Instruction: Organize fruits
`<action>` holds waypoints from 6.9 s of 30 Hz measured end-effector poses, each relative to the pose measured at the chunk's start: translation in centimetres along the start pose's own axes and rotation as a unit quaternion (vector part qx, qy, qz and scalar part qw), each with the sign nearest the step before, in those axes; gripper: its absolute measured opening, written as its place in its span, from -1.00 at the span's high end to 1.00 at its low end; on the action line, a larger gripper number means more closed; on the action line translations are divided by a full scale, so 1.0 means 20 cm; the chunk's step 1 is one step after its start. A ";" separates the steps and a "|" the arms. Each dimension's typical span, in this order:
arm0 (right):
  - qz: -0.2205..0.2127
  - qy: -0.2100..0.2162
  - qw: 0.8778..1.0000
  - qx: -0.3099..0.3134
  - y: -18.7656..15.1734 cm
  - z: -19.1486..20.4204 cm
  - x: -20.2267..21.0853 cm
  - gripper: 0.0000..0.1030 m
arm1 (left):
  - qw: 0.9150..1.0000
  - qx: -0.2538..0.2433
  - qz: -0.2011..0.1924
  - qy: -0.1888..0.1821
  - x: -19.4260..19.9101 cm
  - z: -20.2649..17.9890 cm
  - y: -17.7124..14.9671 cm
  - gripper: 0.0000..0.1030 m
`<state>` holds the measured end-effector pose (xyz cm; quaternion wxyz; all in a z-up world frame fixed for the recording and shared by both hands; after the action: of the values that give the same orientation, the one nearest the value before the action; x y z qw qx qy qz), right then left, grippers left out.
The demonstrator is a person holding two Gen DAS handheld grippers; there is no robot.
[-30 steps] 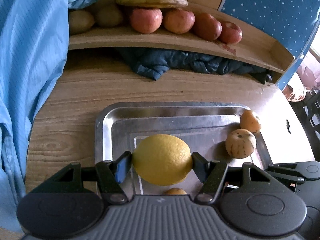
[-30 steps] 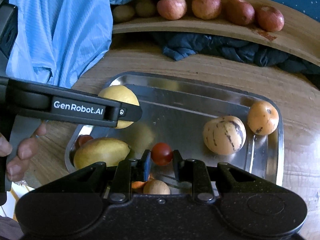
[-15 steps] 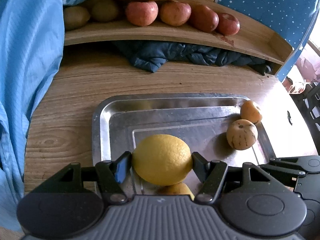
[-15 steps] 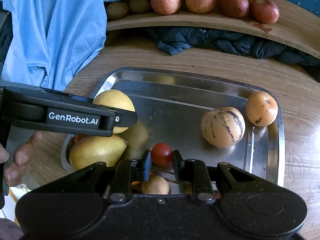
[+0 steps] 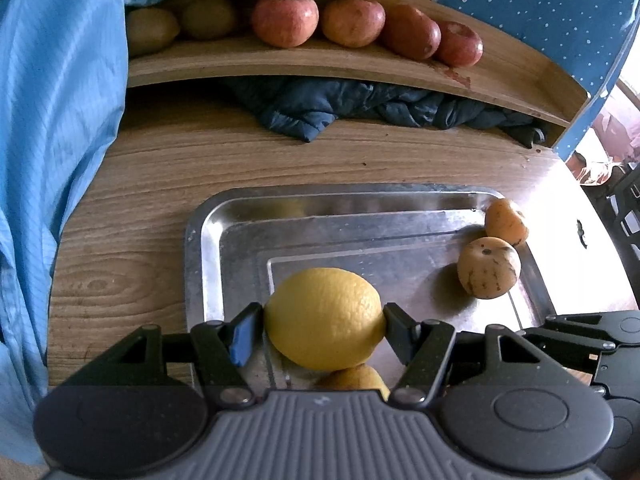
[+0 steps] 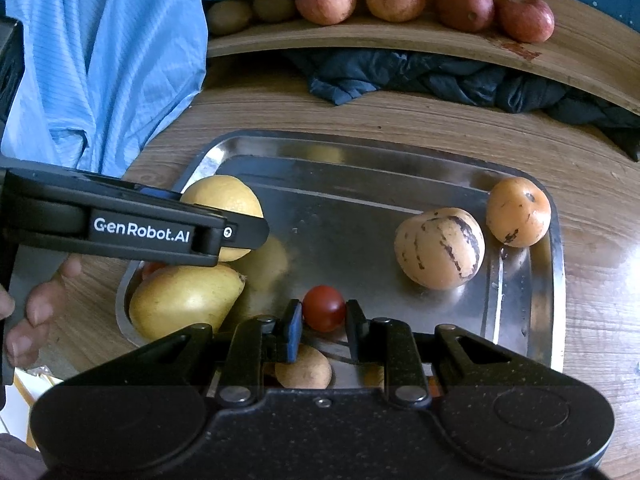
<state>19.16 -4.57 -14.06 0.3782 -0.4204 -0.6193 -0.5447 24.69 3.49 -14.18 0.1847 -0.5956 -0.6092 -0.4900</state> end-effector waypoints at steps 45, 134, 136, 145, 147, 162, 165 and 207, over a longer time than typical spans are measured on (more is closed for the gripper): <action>-0.021 -0.037 0.999 -0.024 -0.11 -0.17 0.35 -0.79 | 0.998 -0.056 -0.033 -0.006 0.38 -0.04 -0.13 -0.99; -0.039 -0.035 0.998 -0.043 0.12 -0.37 0.35 -0.99 | 0.990 -0.084 -0.086 0.076 0.37 -0.19 0.16 -0.99; -0.041 -0.031 0.998 -0.040 0.10 -0.37 0.37 -0.99 | 0.990 -0.077 -0.091 0.081 0.39 -0.21 0.13 -0.99; -0.064 -0.011 0.998 -0.025 0.03 -0.42 0.51 -0.99 | 0.986 -0.041 -0.117 0.113 0.51 -0.33 -0.01 -0.99; -0.072 -0.006 0.997 -0.024 0.01 -0.43 0.54 -0.99 | 0.984 -0.029 -0.127 0.120 0.54 -0.35 -0.04 -0.99; -0.132 -0.001 0.991 -0.011 -0.19 -0.48 0.77 -0.99 | 0.966 0.041 -0.186 0.174 0.76 -0.49 -0.36 -0.99; -0.138 -0.002 0.990 -0.018 -0.21 -0.49 0.80 -0.99 | 0.964 0.044 -0.189 0.180 0.81 -0.48 -0.42 -0.99; -0.115 -0.057 0.990 -0.052 -0.43 -0.30 0.85 -0.99 | 0.973 0.016 -0.149 0.176 0.88 -0.34 -0.61 -0.99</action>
<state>5.03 -9.05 -0.67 0.2553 -0.3959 -0.6547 -0.5912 7.18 9.79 -1.50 0.2234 -0.3993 -0.6567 -0.5995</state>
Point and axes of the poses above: each gripper's, at about its wrist camera, not at the fingertips, and x roughly against the way its jaws point, z to its left, y to its top, the point moved 9 cm from there along -x, roughly the way its jaws point, and after that the axes turned 14 degrees about -y, right-handed, at the moved point
